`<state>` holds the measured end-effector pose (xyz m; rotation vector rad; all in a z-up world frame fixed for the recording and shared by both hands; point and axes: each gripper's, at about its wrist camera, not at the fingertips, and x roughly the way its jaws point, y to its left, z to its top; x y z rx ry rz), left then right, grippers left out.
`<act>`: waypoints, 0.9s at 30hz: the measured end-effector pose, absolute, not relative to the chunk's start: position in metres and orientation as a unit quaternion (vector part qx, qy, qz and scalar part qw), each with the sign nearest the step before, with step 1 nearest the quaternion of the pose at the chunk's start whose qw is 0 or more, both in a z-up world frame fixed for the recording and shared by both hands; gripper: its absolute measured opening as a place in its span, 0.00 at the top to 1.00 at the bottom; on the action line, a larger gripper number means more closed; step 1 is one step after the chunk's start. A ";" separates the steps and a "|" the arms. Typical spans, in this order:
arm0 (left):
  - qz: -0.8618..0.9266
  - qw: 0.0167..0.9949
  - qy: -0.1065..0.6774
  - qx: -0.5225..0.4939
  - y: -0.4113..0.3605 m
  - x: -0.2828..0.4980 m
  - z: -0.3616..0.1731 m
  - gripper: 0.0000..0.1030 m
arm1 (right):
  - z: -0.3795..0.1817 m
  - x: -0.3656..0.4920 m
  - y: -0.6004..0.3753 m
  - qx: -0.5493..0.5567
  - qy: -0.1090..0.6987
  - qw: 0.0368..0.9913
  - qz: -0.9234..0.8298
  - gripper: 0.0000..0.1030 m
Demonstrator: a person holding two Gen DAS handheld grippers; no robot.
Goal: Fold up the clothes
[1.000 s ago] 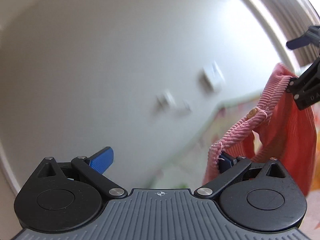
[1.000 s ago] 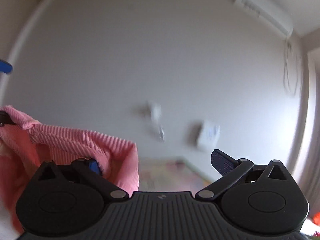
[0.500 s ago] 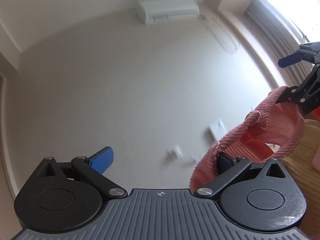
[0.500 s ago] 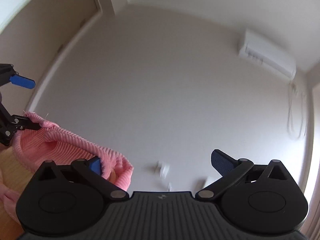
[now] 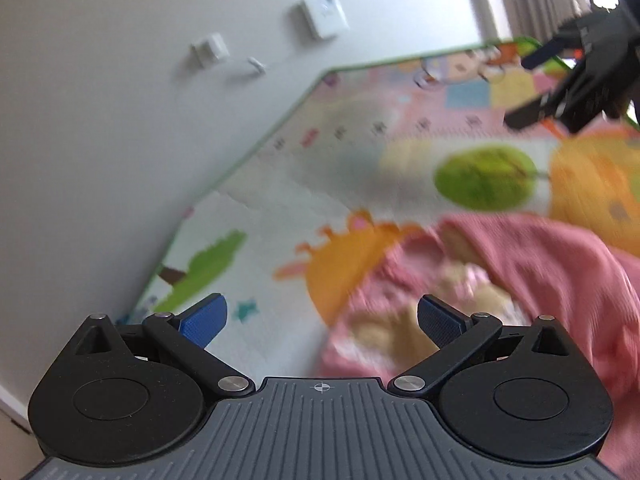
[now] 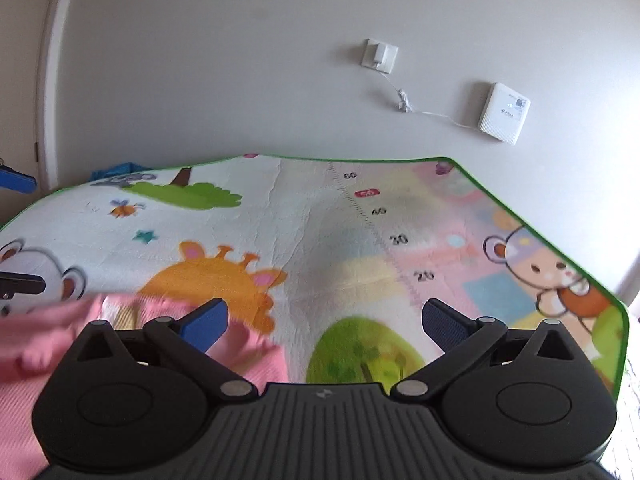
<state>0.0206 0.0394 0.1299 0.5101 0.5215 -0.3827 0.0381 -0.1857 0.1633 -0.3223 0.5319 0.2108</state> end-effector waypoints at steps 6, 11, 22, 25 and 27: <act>-0.202 0.883 0.309 0.290 0.063 -0.022 0.068 0.00 | 0.135 -0.031 -0.158 -0.188 0.310 0.909 0.204 0.00; -0.220 0.874 0.326 0.284 0.084 -0.052 0.061 0.00 | 0.080 -0.091 -0.121 -0.284 0.322 0.861 0.274 0.00; -0.163 0.881 0.353 0.269 0.116 -0.043 0.049 0.00 | 0.147 -0.026 -0.268 -0.192 0.191 0.939 -0.212 0.00; -0.134 0.882 0.357 0.277 0.125 -0.029 0.046 0.00 | 0.183 -0.045 -0.301 -0.074 0.219 0.965 -0.124 0.00; -0.085 0.883 0.344 0.309 0.132 -0.019 0.042 0.00 | 0.183 -0.050 -0.305 -0.037 0.251 0.966 -0.059 0.00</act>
